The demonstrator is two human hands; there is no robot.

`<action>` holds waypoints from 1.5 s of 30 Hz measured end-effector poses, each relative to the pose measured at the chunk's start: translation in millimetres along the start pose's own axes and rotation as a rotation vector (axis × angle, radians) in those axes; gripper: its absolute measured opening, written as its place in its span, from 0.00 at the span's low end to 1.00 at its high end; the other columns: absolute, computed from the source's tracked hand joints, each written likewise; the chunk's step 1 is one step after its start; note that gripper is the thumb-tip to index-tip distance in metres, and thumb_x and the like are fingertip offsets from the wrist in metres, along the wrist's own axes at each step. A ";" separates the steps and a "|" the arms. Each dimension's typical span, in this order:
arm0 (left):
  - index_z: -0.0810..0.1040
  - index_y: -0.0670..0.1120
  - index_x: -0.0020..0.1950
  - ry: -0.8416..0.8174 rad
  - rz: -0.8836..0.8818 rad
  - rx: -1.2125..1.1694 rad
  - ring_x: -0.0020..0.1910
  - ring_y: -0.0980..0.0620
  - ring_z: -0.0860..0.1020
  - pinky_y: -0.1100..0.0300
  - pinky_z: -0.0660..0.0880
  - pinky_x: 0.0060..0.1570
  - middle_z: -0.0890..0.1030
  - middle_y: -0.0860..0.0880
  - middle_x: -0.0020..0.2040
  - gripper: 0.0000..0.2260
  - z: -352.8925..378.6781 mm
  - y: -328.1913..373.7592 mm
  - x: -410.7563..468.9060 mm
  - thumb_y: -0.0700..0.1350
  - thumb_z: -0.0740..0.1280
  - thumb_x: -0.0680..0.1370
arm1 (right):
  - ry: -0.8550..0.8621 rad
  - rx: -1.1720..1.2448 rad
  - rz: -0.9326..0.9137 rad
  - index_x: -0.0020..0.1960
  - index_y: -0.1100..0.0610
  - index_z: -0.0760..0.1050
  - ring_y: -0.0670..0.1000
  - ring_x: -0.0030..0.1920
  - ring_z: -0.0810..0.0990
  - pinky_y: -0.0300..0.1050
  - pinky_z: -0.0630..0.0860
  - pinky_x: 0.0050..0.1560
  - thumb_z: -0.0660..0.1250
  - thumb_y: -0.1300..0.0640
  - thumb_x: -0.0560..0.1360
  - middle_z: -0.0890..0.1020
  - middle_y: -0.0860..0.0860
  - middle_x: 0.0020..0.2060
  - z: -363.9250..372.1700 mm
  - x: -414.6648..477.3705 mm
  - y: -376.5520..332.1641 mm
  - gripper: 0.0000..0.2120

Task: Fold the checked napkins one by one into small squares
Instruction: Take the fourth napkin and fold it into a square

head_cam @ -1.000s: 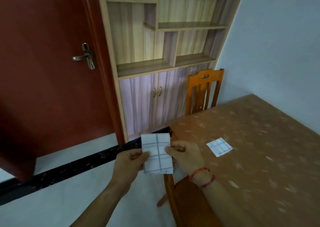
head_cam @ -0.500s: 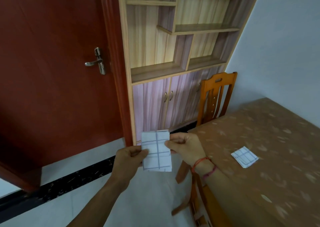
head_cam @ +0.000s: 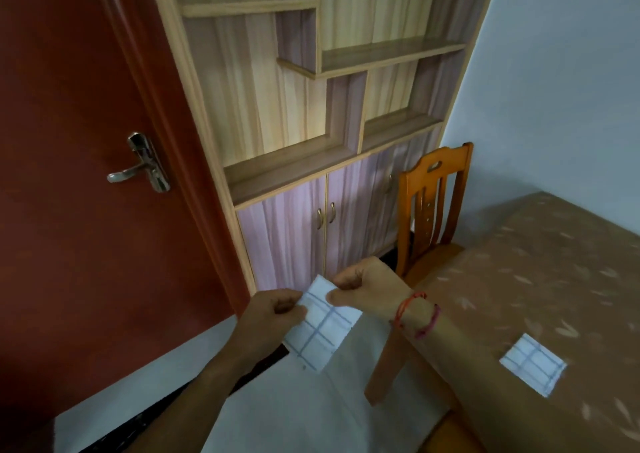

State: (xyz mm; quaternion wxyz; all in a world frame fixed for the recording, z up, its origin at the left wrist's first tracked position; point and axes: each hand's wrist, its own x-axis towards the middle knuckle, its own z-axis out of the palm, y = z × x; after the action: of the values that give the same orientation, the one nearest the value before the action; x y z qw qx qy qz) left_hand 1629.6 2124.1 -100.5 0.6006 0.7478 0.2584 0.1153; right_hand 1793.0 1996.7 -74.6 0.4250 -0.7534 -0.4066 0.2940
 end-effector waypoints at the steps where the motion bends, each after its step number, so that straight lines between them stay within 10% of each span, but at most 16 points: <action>1: 0.85 0.48 0.47 -0.020 -0.005 0.013 0.43 0.54 0.83 0.61 0.77 0.43 0.86 0.51 0.43 0.10 -1.2 5.0 17.2 0.35 0.67 0.76 | -0.016 -0.041 0.003 0.46 0.59 0.85 0.46 0.39 0.84 0.40 0.81 0.41 0.74 0.60 0.70 0.86 0.52 0.38 -9.3 12.0 2.3 0.06; 12: 0.81 0.37 0.53 -0.181 -0.221 -0.386 0.48 0.42 0.83 0.55 0.81 0.43 0.85 0.40 0.48 0.08 50.8 41.6 181.3 0.34 0.69 0.75 | 0.438 0.328 0.247 0.49 0.67 0.82 0.45 0.36 0.84 0.39 0.82 0.37 0.71 0.65 0.72 0.85 0.59 0.43 -111.2 55.6 54.0 0.08; 23: 0.81 0.38 0.52 -0.600 -0.172 -0.229 0.44 0.43 0.84 0.49 0.82 0.43 0.85 0.42 0.44 0.06 158.3 69.5 311.3 0.34 0.68 0.76 | 0.997 0.402 0.514 0.41 0.64 0.83 0.56 0.43 0.85 0.59 0.82 0.43 0.77 0.60 0.67 0.86 0.59 0.41 -176.6 37.6 104.1 0.08; 32: 0.81 0.38 0.50 -0.864 -0.130 -0.087 0.42 0.42 0.84 0.47 0.82 0.40 0.85 0.41 0.44 0.05 250.1 95.7 333.6 0.35 0.70 0.75 | 1.311 0.543 0.671 0.38 0.61 0.82 0.50 0.36 0.84 0.44 0.82 0.37 0.75 0.62 0.69 0.84 0.54 0.34 -200.5 -17.1 125.9 0.03; 45: 0.84 0.42 0.44 -0.831 -0.058 0.060 0.40 0.49 0.84 0.53 0.82 0.42 0.86 0.47 0.39 0.03 384.0 114.0 365.2 0.36 0.71 0.74 | 1.454 0.659 0.702 0.41 0.63 0.83 0.50 0.33 0.84 0.41 0.81 0.33 0.76 0.63 0.68 0.85 0.55 0.34 -278.6 -52.3 214.6 0.04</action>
State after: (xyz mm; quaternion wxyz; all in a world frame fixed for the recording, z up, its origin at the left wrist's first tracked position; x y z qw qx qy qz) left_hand 2150.0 1977.2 -138.4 0.6346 0.7404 0.0184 -0.2209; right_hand 2064.6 1773.6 -128.4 0.6604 -0.6747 0.3268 -0.0432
